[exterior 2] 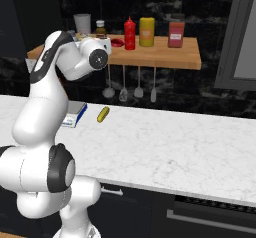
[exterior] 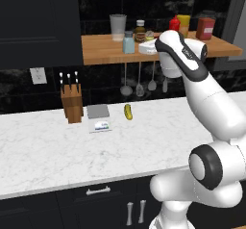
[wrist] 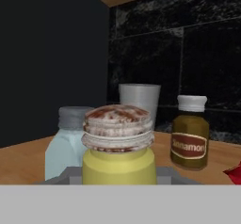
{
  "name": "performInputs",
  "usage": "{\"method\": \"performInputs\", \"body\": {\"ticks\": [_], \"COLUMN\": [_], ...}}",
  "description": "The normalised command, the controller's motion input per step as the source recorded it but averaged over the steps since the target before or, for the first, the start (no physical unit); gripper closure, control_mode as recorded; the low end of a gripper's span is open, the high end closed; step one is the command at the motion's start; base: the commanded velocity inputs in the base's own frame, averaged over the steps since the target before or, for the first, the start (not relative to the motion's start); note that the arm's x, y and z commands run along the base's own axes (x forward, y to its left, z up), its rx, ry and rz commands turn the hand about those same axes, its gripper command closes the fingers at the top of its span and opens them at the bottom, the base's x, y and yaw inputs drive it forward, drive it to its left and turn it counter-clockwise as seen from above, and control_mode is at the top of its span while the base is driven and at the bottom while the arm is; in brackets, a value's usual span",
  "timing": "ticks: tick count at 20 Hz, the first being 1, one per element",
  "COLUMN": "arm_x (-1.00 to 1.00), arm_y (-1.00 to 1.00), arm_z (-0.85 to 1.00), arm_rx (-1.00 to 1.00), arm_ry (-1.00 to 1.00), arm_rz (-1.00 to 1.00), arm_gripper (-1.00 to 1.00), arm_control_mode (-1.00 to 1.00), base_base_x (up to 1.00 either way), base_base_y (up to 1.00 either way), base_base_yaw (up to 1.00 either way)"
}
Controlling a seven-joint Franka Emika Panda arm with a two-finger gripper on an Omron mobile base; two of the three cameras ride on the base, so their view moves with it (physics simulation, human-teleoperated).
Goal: Put the shaker and condiment bottle from the counter next to their counterparts in the cabinet.
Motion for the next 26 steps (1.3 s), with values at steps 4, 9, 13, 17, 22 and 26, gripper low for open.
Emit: {"method": "performInputs", "body": {"ticks": [4, 9, 13, 17, 22, 26], "arm_x": [0.13, 0.07, 0.11, 0.17, 0.24, 0.2], "arm_y": [0.0, 0.0, 0.0, 0.0, 0.0, 0.0], "arm_z": [0.0, 0.0, -0.02, -0.04, -0.09, -0.09], "arm_rx": [0.0, 0.0, 0.0, 0.0, 0.0, 0.0], "arm_ry": [0.0, 0.0, 0.0, 0.0, 0.0, 0.0], "arm_rz": [0.0, 0.0, 0.0, 0.0, 0.0, 0.0], "arm_gripper": [1.0, 1.0, 1.0, 1.0, 1.0, 1.0], "arm_control_mode": [-1.0, -1.0, -1.0, -1.0, -1.0, -1.0], "base_base_x": [0.0, 0.0, 0.0, 0.0, 0.0, 0.0], "base_base_y": [0.0, 0.0, 0.0, 0.0, 0.0, 0.0], "base_base_yaw": [0.0, 0.0, 0.0, 0.0, 0.0, 0.0]}}
